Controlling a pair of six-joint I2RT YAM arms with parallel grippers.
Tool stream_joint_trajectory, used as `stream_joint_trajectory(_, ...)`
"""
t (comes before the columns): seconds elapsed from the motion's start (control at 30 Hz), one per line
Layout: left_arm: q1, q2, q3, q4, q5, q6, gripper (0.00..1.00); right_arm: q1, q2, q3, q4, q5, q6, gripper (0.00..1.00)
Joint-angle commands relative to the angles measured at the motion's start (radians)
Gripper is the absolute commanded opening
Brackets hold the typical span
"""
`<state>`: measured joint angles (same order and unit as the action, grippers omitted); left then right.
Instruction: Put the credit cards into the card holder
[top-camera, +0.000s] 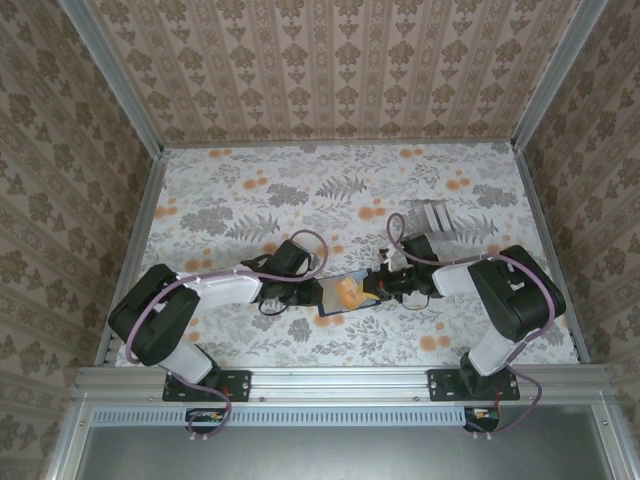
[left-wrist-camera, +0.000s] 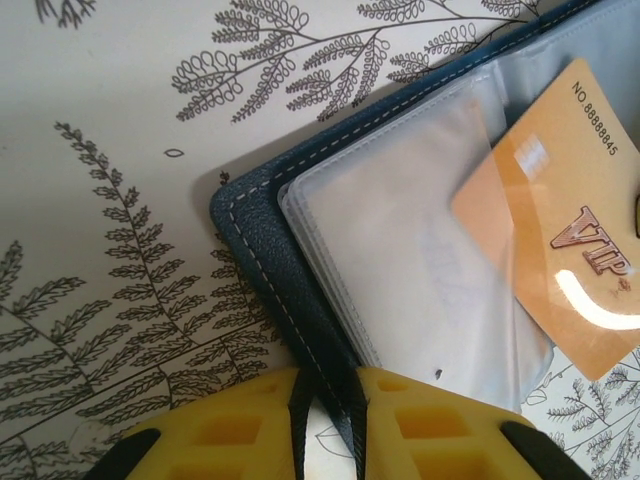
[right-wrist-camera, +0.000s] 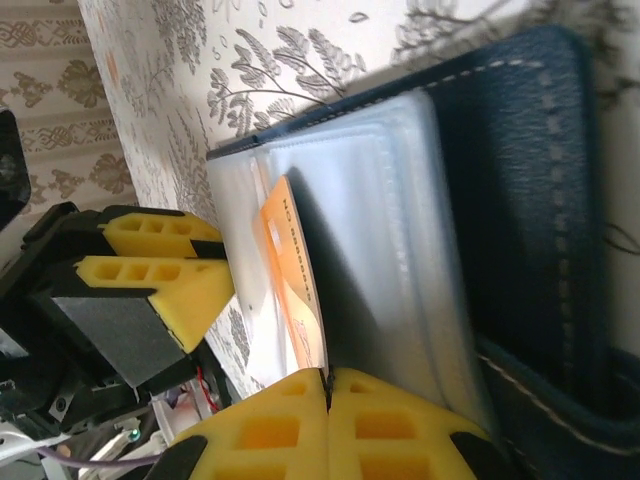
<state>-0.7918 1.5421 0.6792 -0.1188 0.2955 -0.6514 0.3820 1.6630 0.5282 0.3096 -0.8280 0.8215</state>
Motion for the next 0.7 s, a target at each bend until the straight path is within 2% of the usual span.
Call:
stream_joint_trajectory(0.0, -0.008, 0.017, 0.026, -0.014, 0.001, -0.002, 0.22, 0.037, 0.029, -0.008, 0.063, 0.097, 0.074, 0.00)
stream_joint_trajectory(0.43, -0.009, 0.028, 0.023, 0.008, 0.008, -0.007, 0.20, 0.124, 0.023, -0.039, 0.166, 0.293, 0.156, 0.00)
stream_joint_trajectory(0.67, -0.011, 0.030, 0.005, 0.050, 0.013, -0.025, 0.20, 0.166, 0.065, -0.036, 0.216, 0.275, 0.172, 0.00)
